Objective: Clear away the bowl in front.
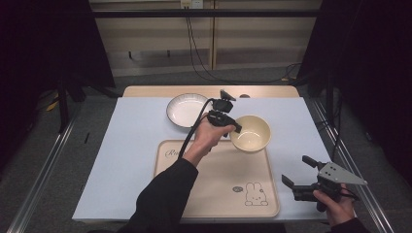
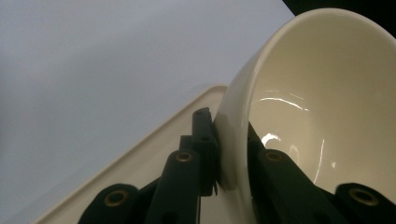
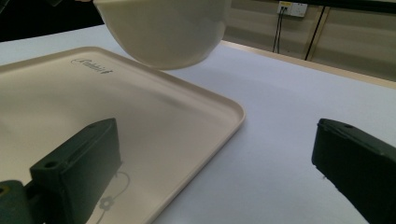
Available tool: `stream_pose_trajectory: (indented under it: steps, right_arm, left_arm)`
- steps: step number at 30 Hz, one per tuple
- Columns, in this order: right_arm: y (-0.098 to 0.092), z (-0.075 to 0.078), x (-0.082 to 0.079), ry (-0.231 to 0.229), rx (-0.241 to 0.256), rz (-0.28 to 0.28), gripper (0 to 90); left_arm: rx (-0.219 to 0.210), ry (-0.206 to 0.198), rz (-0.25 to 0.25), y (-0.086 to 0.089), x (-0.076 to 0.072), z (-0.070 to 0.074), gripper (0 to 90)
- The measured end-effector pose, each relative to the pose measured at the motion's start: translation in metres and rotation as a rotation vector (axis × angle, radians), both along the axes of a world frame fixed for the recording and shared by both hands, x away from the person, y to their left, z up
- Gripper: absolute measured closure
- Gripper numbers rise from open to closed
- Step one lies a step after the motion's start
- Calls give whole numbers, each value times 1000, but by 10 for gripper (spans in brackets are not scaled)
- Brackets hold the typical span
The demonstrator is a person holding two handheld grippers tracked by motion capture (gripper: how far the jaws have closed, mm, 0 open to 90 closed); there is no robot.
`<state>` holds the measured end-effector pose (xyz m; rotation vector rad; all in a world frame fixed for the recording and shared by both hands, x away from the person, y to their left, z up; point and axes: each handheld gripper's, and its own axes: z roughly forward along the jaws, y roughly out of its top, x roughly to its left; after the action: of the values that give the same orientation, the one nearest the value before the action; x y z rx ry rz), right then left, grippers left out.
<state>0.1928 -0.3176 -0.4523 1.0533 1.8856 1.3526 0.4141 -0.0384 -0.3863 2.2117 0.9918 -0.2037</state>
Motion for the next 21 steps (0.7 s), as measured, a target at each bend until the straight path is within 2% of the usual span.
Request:
stream_pose_trajectory:
  steps: [1, 3, 4, 6, 16, 19, 20, 21]
  right_arm:
    - [0, 0, 0, 0, 0, 1, 10]
    - [0, 0, 0, 0, 1, 1, 10]
    - [0, 0, 0, -2, -1, 5, 10]
    - [0, 0, 0, -3, 0, 2, 10]
    - [0, 0, 0, -4, 0, 0, 10]
    - [0, 0, 0, -5, 0, 0, 10]
    - [0, 0, 0, -4, 1, 0, 10]
    - [0, 0, 0, -5, 0, -1, 10]
  left_arm:
    - [12, -2, -12, -4, 0, -3, 837]
    - [2, 8, -2, -7, -2, -5, 837]
    - [24, 5, -16, -11, -2, -7, 837]
    - [32, 12, -24, -13, -1, -9, 838]
    - [65, 22, 5, -25, 5, -30, 838]
    - [75, 34, -1, -26, 8, -37, 837]
    - [68, 34, 20, -27, 8, -39, 837]
    - [71, 46, 11, -26, 10, -42, 837]
